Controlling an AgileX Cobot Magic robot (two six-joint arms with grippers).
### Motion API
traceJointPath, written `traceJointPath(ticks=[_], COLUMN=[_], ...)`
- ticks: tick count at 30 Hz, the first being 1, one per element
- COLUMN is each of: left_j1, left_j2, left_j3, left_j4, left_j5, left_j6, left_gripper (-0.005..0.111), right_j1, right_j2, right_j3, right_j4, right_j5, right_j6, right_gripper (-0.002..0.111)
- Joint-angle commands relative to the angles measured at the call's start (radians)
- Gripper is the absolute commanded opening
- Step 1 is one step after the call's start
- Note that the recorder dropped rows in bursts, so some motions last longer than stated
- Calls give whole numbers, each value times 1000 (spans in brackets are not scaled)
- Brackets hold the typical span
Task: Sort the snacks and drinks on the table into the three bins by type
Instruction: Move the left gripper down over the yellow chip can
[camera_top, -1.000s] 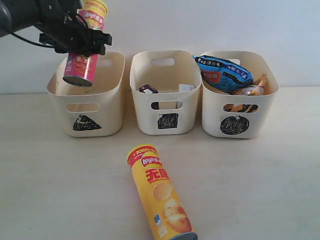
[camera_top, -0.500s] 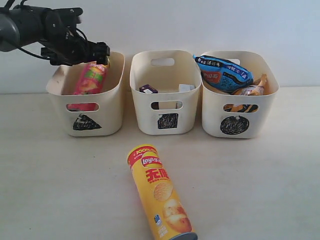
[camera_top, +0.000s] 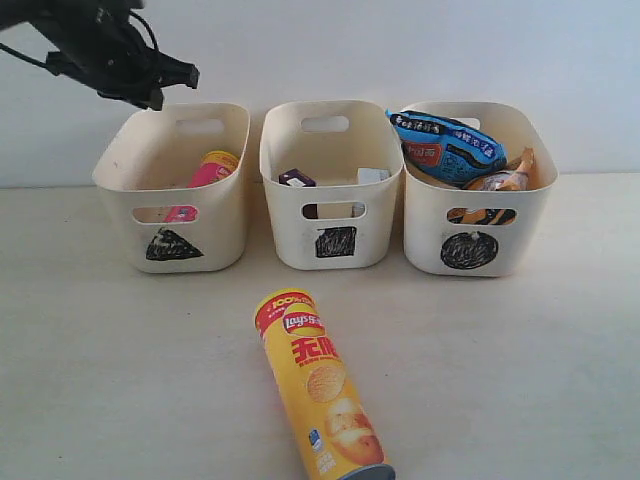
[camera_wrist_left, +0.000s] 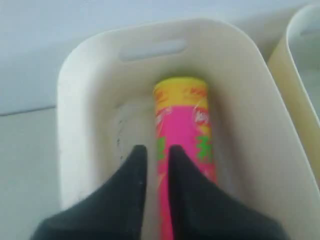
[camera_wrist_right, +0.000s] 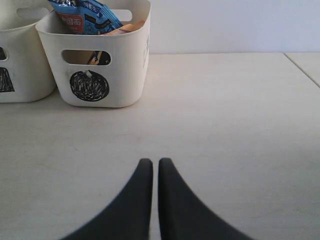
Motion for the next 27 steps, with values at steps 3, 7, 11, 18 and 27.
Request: traceJointPath(ticks=[3,7,11,18,27], left_j1=[-29,-72,-118,-204,-430], left_j2=[-123,-192,-302,-528,-646], left_j3=[15,81,253,619,858], left_j4=[-7,3,3,-9,-251], left_j5=[158,195,165,95,217], left_j6=[28,23,2,22,34], left_gripper=[4,4,4,4,4], right_j1=[-3,-3,-3,-3,-3], right_j2=[-6,-6,-6,-6,-6], right_j3=[4,4,4,4,4], right_j4=[0,0,0,0,0], right_j5=[-6,-6,-6,-6,-8], right_j6=[0,0,0,0,0], right_gripper=[1,1,1,1,1])
